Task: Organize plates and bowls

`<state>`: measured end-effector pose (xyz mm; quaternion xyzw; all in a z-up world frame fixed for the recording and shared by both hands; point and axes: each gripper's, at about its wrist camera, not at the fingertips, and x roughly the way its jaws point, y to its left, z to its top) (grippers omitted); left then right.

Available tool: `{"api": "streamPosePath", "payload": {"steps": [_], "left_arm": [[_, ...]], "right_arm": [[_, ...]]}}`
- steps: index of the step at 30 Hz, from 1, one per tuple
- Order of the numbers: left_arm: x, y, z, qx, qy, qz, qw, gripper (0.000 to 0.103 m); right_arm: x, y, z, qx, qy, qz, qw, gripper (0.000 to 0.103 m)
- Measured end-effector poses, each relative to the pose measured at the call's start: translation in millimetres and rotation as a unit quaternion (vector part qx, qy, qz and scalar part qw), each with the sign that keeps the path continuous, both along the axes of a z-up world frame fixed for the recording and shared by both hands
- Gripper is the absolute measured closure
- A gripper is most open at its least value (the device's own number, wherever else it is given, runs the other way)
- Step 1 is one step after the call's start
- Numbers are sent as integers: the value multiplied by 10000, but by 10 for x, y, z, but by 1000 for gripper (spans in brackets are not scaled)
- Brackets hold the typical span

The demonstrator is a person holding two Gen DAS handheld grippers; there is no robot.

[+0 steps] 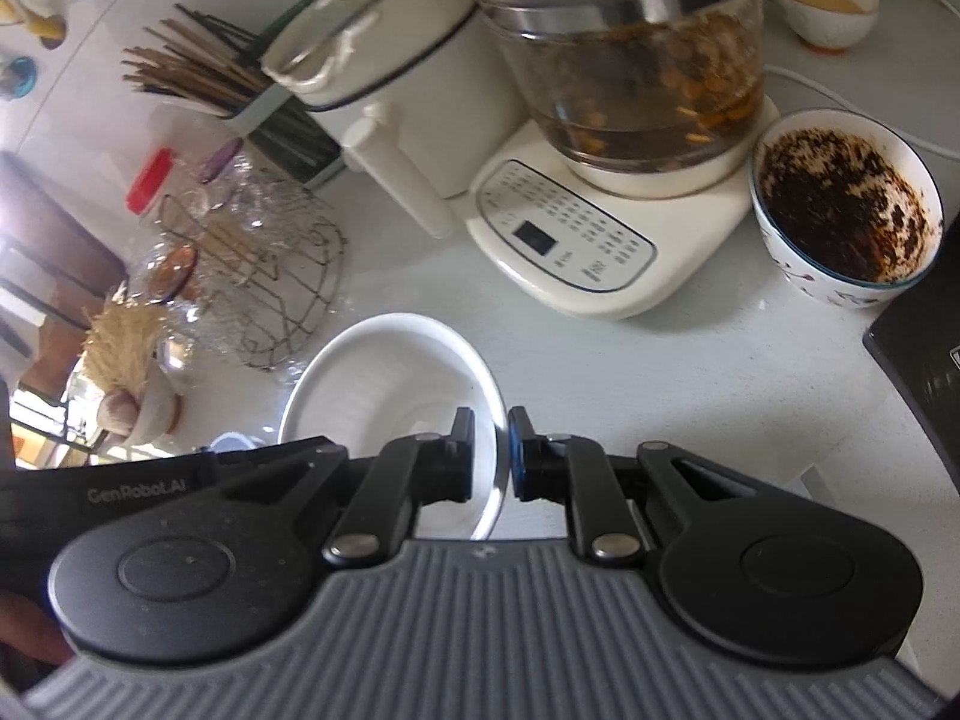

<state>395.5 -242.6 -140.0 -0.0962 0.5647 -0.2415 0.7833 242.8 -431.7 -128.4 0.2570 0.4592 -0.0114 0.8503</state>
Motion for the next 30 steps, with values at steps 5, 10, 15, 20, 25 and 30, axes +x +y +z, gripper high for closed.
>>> {"api": "streamPosePath", "payload": {"steps": [5, 10, 15, 20, 25, 30], "left_arm": [[-91, 207, 118, -73, -140, 200, 9997, 87], [-165, 466, 229, -99, -286, 417, 9987, 87], [-229, 731, 313, -110, -426, 661, 9968, 87], [-331, 1014, 375, -132, -522, 973, 9938, 87], [-430, 1277, 408, -111, -573, 1315, 9896, 87], [-500, 1480, 355, -68, -489, 1582, 9862, 87]], "right_arm": [[-2, 153, 87, -17, -171, 188, 9997, 89], [38, 359, 199, -76, -353, 413, 9985, 89], [78, 580, 296, -165, -497, 696, 9962, 89], [128, 814, 343, -161, -560, 1008, 9932, 89], [188, 1051, 333, -128, -552, 1321, 9896, 89], [217, 1250, 274, -141, -529, 1539, 9866, 88]]}}
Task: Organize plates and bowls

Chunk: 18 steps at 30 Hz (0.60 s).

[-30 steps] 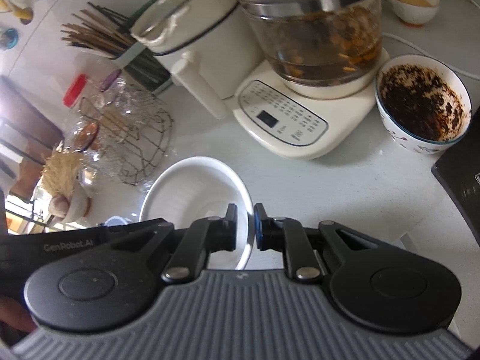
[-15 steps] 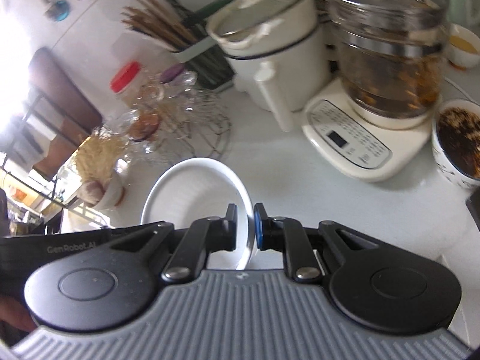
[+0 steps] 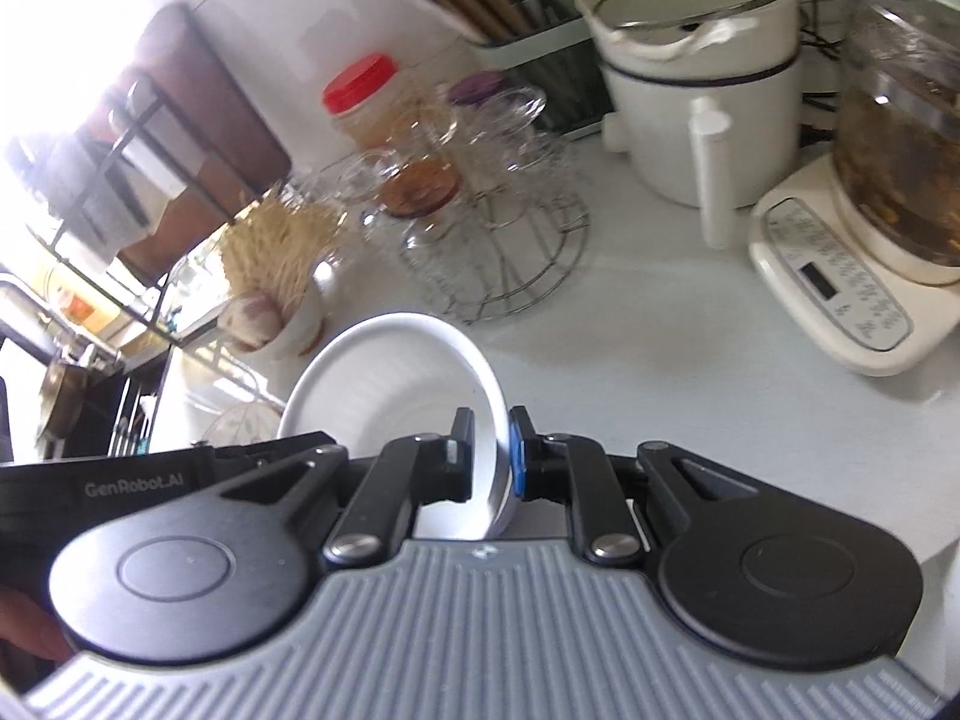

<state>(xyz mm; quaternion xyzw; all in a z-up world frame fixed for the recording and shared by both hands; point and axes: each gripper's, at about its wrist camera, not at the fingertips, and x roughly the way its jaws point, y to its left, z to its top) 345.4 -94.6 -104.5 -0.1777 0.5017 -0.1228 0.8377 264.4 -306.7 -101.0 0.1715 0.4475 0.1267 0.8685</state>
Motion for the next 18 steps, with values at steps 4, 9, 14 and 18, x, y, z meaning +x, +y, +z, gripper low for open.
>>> {"api": "streamPosePath", "payload": {"steps": [4, 9, 14, 18], "left_arm": [[-7, 142, -118, -19, 184, 202, 9996, 87], [8, 206, -246, 127, 268, 296, 9991, 87], [35, 237, -335, 224, 320, 275, 9989, 86], [51, 235, -416, 362, 322, 315, 9983, 86]], "right_arm": [[59, 134, -67, -53, -20, 154, 9999, 87], [170, 278, -145, -235, -58, 272, 9993, 87], [232, 365, -251, -438, 13, 346, 9984, 86], [259, 413, -351, -479, 114, 394, 9980, 86]]}}
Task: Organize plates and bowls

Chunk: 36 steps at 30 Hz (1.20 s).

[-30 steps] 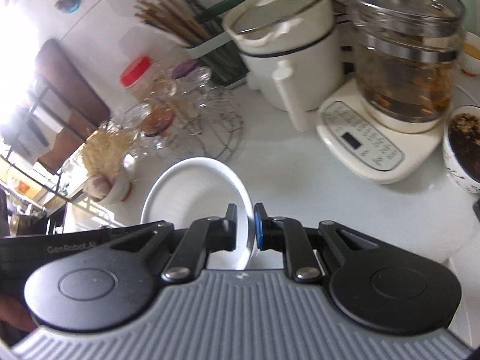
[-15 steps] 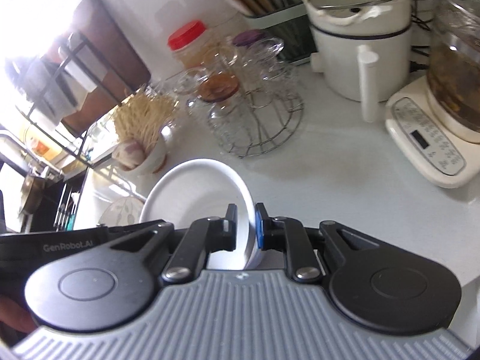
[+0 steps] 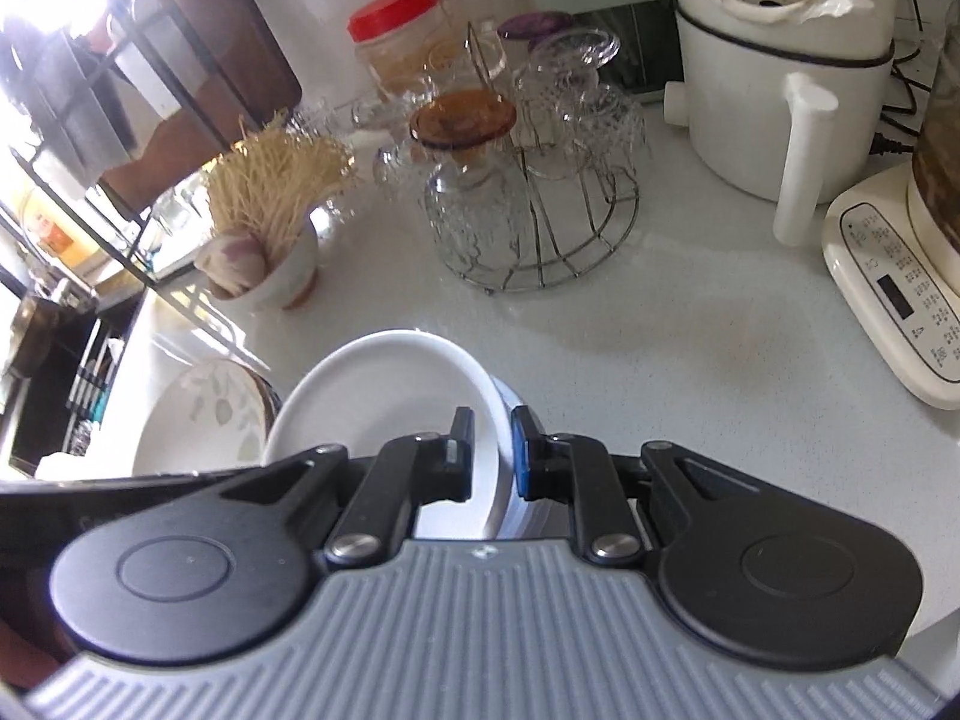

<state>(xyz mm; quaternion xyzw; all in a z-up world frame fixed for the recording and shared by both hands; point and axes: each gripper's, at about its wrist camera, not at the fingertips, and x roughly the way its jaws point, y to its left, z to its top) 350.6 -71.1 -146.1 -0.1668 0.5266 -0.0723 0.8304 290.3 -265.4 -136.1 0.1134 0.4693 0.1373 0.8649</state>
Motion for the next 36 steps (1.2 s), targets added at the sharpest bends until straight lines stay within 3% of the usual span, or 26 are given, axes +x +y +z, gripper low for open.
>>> {"api": "streamPosePath", "payload": {"steps": [14, 15, 17, 18, 22, 24, 25, 26, 36], "left_arm": [[37, 64, -168, 79, 173, 53, 9998, 85], [42, 71, -171, 89, 206, 64, 9997, 82], [37, 82, -168, 124, 232, 75, 9996, 56], [34, 83, -163, 156, 252, 69, 9995, 50], [-10, 125, -109, 186, 155, 90, 9997, 43], [-39, 169, -96, 167, 135, 152, 9997, 43], [-51, 193, -94, 147, 132, 191, 9996, 43], [-66, 217, -94, 111, 122, 230, 9996, 43], [-123, 326, -75, -185, -69, 302, 9993, 43]], "right_arm": [[56, 78, -78, -83, -62, 39, 9999, 86], [65, 71, -75, -71, -65, 37, 9999, 86], [79, 57, -64, -73, -89, -30, 9999, 85], [80, 44, -52, -42, -122, -71, 9999, 85], [98, -25, -11, 7, -155, -185, 9997, 85], [109, -75, -14, 32, -152, -291, 9995, 68], [110, -108, -23, 94, -151, -362, 9992, 51], [110, -137, -37, 163, -156, -417, 9989, 41], [122, -147, -439, 776, 641, -525, 9935, 45]]}}
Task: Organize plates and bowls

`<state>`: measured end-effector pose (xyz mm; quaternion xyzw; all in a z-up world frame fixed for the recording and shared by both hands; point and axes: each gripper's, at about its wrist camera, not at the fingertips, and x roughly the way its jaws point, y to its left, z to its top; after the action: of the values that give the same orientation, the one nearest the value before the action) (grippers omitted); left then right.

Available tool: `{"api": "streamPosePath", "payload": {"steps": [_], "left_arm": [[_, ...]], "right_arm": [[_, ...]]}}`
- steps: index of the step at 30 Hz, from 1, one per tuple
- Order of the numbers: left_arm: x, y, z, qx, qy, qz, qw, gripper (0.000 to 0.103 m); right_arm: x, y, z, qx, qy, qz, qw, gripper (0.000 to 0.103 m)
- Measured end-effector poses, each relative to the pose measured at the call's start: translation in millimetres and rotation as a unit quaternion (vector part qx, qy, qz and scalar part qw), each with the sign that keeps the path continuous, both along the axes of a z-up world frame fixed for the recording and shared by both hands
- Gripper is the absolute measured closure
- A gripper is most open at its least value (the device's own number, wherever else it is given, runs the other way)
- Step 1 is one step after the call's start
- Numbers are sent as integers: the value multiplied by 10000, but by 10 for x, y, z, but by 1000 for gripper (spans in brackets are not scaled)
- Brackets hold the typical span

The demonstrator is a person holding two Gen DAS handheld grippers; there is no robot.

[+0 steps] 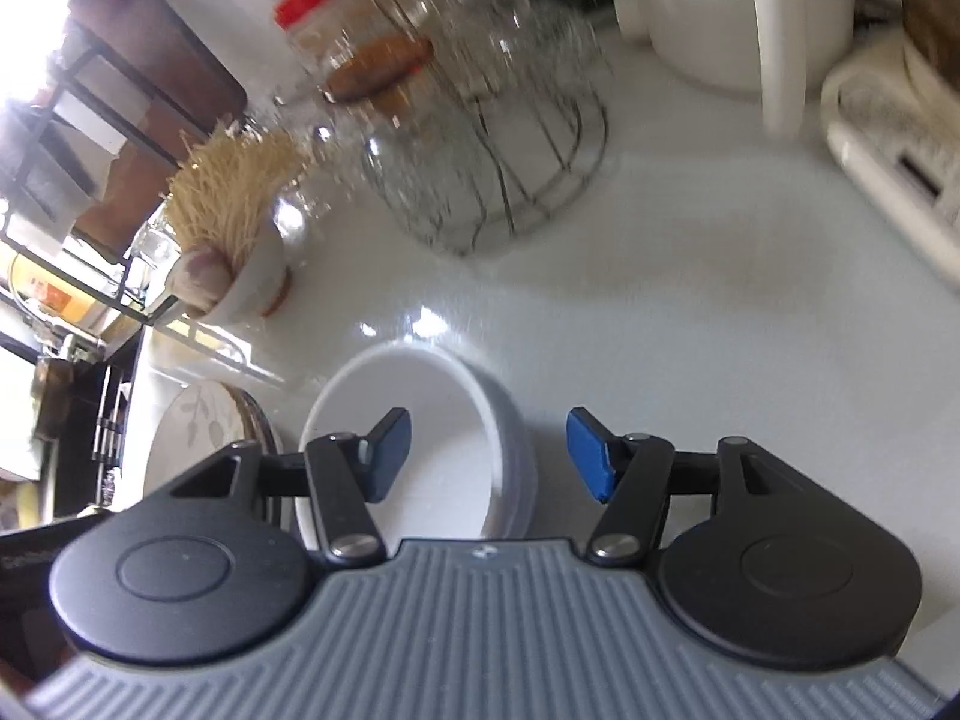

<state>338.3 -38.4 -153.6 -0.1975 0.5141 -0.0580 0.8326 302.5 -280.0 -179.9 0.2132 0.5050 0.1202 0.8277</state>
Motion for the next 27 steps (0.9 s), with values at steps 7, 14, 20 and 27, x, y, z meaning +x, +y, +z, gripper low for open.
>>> {"api": "streamPosePath", "payload": {"steps": [7, 14, 20, 27], "left_arm": [[2, -62, -40, -2, 89, -155, 9998, 43], [12, -146, -94, -24, 163, -298, 9994, 43], [62, -249, -151, -95, 270, -439, 9986, 43], [151, -449, -260, -41, 466, -712, 9964, 43]], "right_arm": [[-116, 23, -191, 454, 445, -239, 9977, 59], [-148, -7, -341, 573, 676, -364, 9954, 73], [-202, -98, -306, 480, 663, -423, 9957, 82], [-258, -245, -268, 310, 712, -536, 9955, 83]]}}
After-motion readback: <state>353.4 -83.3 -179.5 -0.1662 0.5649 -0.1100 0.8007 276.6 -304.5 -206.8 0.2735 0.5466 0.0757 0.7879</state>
